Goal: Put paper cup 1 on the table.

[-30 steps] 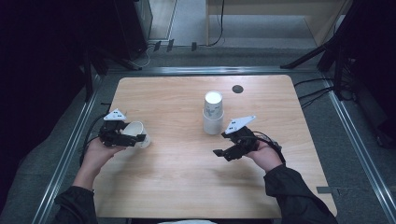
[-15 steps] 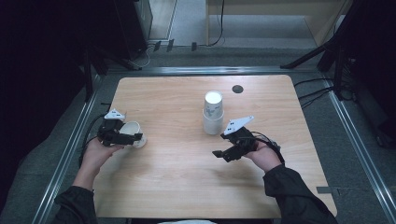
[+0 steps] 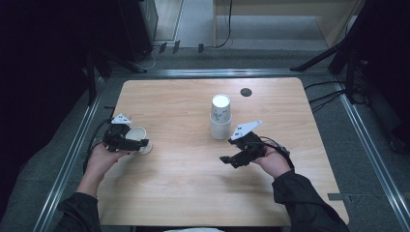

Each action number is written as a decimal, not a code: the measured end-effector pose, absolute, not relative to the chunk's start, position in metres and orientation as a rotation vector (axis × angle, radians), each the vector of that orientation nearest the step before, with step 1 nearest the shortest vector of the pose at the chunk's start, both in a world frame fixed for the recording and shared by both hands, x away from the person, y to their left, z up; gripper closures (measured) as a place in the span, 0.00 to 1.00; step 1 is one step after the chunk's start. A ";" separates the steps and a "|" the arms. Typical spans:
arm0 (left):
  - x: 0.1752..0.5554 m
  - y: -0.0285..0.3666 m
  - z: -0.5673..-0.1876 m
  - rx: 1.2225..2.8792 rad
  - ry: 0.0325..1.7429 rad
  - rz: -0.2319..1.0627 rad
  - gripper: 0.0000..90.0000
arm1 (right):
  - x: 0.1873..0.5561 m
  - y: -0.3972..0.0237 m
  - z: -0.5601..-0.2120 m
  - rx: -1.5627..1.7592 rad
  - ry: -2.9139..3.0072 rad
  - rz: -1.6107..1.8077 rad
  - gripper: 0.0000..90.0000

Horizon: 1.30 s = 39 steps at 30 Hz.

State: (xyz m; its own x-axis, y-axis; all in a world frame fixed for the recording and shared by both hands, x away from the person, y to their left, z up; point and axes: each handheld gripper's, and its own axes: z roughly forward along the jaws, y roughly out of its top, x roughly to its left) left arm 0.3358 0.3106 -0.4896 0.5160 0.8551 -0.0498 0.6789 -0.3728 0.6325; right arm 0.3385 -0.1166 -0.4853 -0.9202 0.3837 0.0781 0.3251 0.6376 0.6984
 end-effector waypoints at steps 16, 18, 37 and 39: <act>0.336 0.307 -0.493 2.176 1.244 0.411 0.20 | 0.339 -0.115 -0.487 0.590 2.780 1.145 0.26; 0.336 0.307 -0.492 2.163 1.239 0.394 0.20 | 0.339 -0.115 -0.487 0.592 2.780 1.144 0.26; 0.324 0.315 -0.465 2.059 1.224 0.438 0.15 | 0.344 -0.124 -0.482 0.596 2.708 1.165 0.23; 0.321 0.316 -0.459 2.034 1.214 0.449 0.15 | 0.346 -0.126 -0.480 0.611 2.686 1.187 0.22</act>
State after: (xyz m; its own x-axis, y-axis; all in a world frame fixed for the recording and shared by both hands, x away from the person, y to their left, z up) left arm 0.3211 0.3160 -0.4594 0.4971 0.8655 -0.0619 0.6172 -0.3026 0.7263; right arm 0.3464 -0.1258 -0.4804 -0.9074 0.4189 0.0337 0.3069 0.6058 0.7340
